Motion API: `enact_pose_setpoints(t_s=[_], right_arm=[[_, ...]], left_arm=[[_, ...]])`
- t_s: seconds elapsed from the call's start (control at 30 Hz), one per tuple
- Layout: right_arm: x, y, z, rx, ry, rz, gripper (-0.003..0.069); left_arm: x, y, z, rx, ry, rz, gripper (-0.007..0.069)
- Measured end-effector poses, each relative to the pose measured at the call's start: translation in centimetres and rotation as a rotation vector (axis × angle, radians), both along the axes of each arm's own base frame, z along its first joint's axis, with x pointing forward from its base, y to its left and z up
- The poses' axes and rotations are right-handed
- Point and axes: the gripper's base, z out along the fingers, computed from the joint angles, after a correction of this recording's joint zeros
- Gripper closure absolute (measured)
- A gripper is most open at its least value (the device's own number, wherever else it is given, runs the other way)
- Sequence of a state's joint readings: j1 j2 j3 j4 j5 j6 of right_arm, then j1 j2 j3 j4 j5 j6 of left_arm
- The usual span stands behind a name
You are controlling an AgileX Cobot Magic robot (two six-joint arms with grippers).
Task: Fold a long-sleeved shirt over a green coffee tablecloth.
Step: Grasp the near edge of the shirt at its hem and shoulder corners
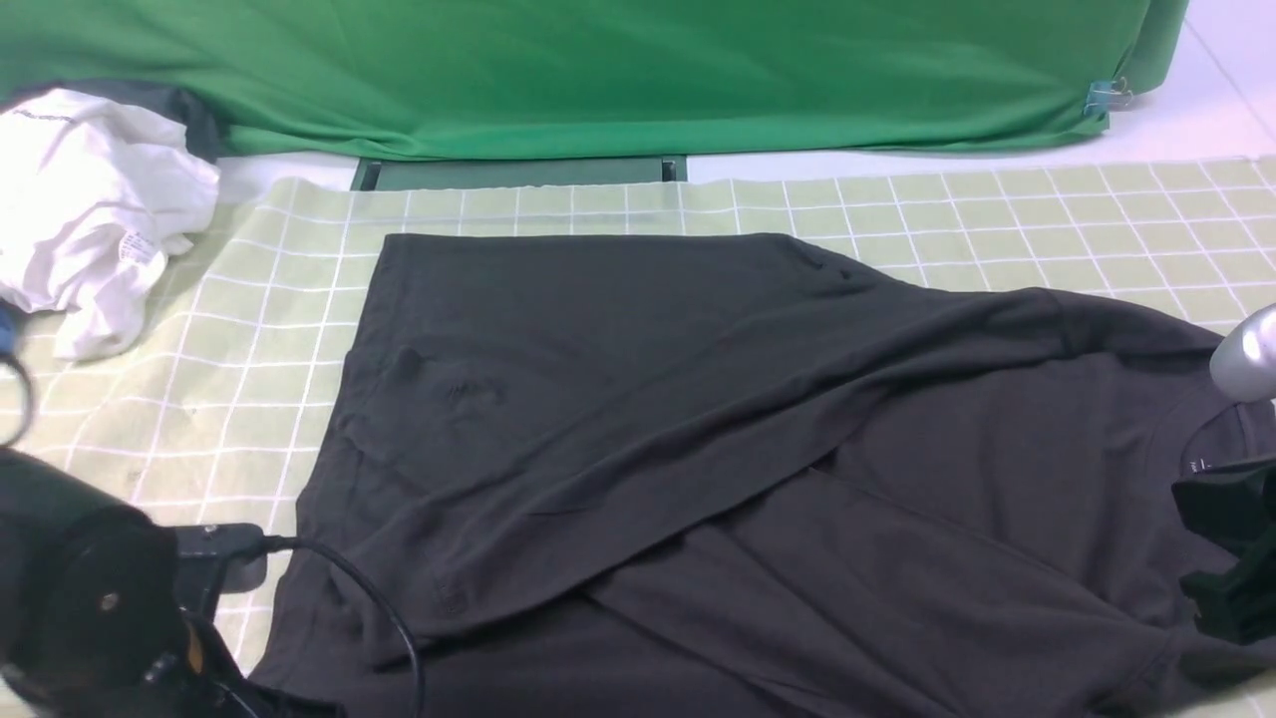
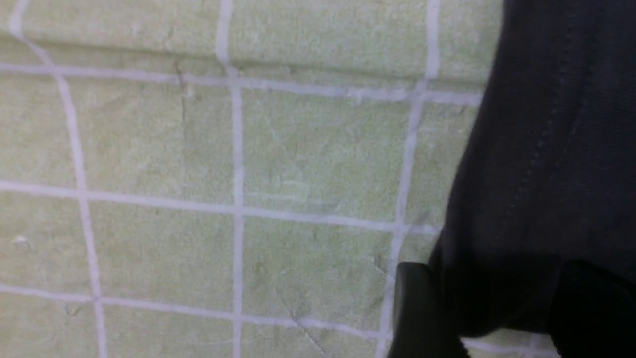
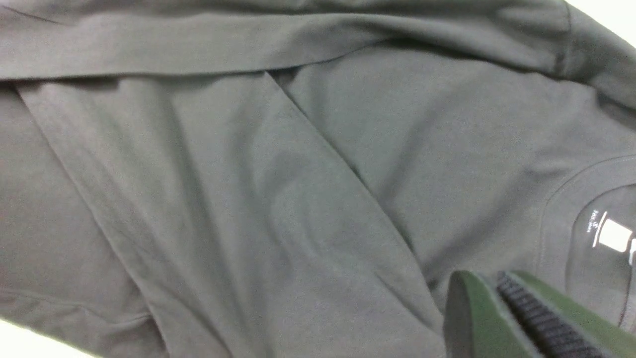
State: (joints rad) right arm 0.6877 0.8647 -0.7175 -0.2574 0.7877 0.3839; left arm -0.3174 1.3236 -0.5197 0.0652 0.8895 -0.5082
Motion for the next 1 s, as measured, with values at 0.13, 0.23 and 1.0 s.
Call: enact_pose_setpoints(t_s=[0.13, 0.23, 1.0], right_arm=[[0.0, 0.0, 0.0, 0.001, 0.008, -0.002, 0.0586], [-0.2, 0.0, -0.1, -0.006, 0.022, 0.013, 0.0582], [-1.5, 5.9, -9.2, -0.25, 0.518, 0.554, 0.0428]], left_arm=[[0.6, 0.0, -1.4, 0.007, 0.069, 0.051, 0.0255], [0.7, -0.1, -1.7, 0.007, 0.082, 0.053, 0.0275], [-2.0, 0.5, 2.7, -0.06, -0.019, -0.035, 0.0603]])
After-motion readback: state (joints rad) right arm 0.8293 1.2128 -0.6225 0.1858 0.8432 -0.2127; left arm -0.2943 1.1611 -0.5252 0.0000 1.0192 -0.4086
